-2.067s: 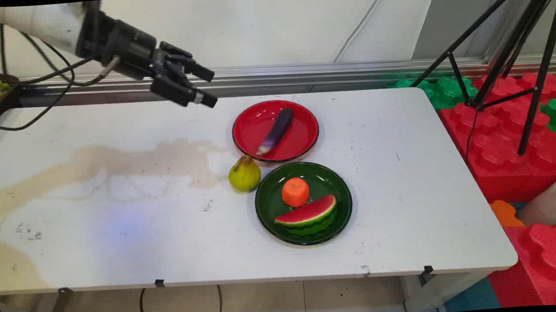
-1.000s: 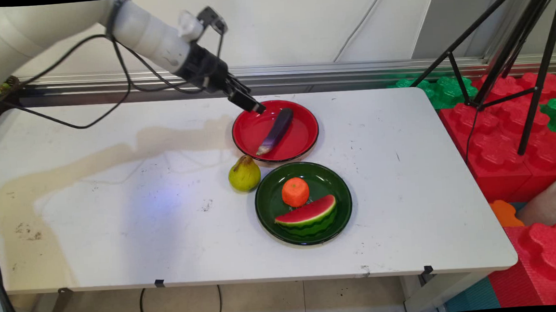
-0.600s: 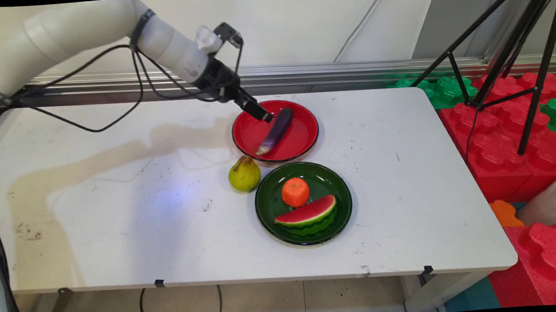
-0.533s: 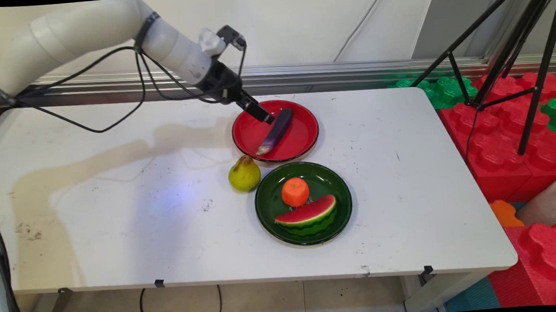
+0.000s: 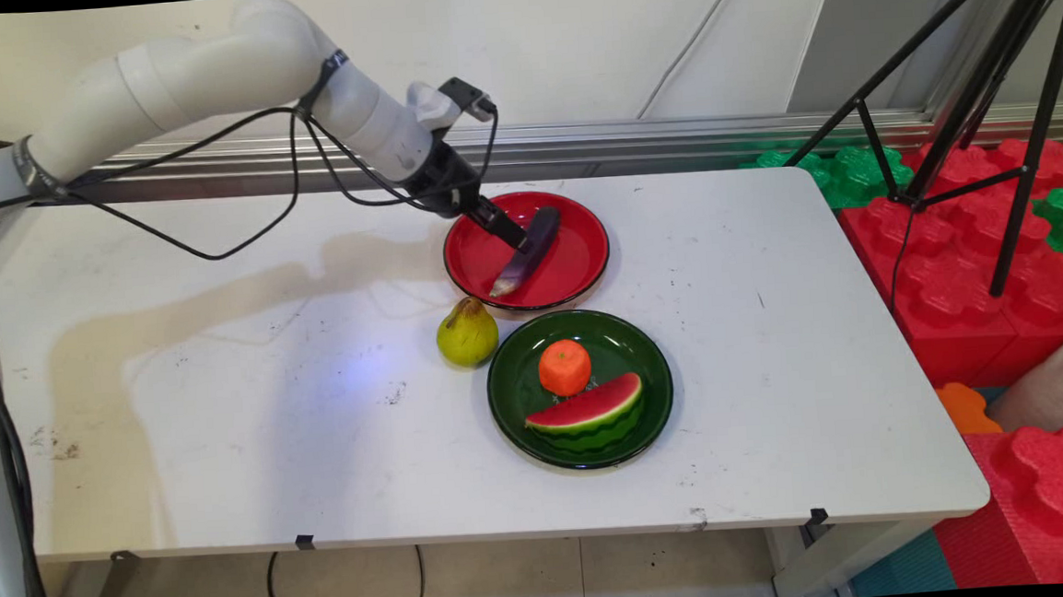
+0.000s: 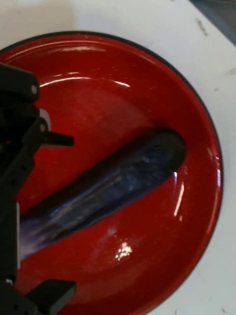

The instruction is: Pick up the eggplant from the red plate

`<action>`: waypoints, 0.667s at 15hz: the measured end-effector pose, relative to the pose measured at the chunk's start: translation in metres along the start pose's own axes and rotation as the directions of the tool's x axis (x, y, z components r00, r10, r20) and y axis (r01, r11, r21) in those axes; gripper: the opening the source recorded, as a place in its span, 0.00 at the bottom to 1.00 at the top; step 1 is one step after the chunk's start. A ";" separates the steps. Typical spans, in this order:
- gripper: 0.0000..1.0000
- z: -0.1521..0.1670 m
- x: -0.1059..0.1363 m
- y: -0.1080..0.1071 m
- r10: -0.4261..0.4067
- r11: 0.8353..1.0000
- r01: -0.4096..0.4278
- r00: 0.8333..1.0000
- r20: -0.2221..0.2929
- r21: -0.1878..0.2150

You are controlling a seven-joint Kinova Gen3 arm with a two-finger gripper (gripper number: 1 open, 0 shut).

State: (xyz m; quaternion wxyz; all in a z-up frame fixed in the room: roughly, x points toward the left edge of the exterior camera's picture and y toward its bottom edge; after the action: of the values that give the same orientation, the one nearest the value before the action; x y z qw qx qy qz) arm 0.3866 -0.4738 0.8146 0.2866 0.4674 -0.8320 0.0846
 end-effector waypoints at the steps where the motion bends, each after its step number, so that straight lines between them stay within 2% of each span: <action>1: 1.00 0.005 0.000 0.000 -0.009 1.000 0.009 1.000 0.007 0.003; 10: 1.00 0.035 0.001 0.006 -0.063 0.998 0.061 0.997 0.051 0.021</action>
State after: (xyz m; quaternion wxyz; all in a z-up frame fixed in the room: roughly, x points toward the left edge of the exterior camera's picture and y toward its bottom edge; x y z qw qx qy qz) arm 0.3671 -0.4856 0.7877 0.2628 0.4979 -0.8234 0.0717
